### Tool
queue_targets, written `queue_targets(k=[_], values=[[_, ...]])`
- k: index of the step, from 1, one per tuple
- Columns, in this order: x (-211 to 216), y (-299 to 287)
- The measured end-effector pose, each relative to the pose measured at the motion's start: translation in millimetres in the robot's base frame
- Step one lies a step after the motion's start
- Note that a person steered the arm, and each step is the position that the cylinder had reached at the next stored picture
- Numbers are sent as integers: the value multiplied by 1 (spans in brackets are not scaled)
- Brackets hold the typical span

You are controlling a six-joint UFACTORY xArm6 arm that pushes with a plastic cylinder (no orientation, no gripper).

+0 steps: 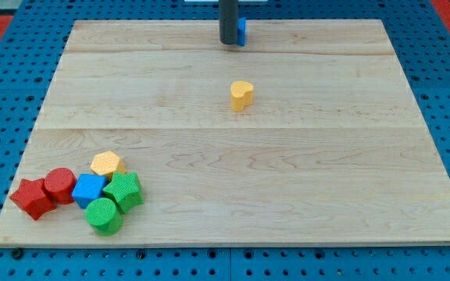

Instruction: Push the yellow heart to the bottom right of the blue triangle

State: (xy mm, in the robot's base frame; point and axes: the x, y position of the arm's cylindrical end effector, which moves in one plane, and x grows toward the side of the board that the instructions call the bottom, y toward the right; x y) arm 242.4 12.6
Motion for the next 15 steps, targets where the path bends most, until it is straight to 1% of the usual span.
queue_targets(k=[2,3,4,5,6,7,8,10,11,12,14,15], values=[[0,0],[29,6],[107,19],[118,24],[118,25],[128,66],[133,69],[180,53],[180,52],[180,22],[177,17],[162,6]])
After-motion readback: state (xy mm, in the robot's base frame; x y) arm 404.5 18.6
